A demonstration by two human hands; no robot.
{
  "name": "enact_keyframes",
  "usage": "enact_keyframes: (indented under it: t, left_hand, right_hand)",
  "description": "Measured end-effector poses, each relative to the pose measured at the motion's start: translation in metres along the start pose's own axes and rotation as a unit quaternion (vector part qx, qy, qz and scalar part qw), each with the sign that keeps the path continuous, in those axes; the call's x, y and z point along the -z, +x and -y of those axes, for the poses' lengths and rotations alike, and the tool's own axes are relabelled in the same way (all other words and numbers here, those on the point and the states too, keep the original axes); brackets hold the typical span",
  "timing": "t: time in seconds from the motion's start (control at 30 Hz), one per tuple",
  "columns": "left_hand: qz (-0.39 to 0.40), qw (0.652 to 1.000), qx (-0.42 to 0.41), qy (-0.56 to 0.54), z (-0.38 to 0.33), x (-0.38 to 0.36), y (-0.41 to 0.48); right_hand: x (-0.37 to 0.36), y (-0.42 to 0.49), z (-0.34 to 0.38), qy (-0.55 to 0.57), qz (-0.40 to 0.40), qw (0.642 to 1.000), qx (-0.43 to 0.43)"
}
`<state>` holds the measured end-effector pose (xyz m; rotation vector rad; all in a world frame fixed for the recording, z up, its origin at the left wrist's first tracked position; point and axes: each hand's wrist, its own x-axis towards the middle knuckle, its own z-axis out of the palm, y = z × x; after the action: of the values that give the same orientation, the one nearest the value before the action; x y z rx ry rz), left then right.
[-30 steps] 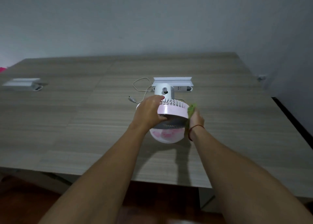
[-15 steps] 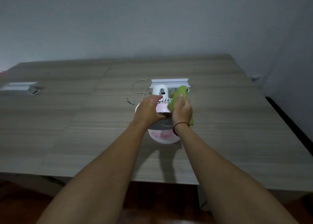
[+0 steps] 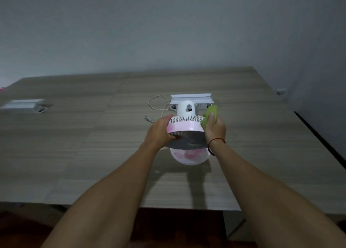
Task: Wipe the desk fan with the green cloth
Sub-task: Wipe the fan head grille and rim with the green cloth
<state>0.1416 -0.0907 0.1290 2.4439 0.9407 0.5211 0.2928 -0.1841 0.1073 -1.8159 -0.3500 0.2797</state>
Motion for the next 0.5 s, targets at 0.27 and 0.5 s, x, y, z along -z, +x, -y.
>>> enact_keyframes:
  t: [0.27,0.5]
  left_hand:
    - [-0.006,1.0,-0.002,-0.011,0.011,-0.006,-0.003]
    - [0.011,0.998,0.007,-0.059,0.031,-0.006,-0.007]
  right_hand:
    - [-0.023,-0.036,0.016,-0.215,0.021,0.929,0.3]
    - [-0.007,-0.01,0.006,-0.055,-0.076,0.991,0.1]
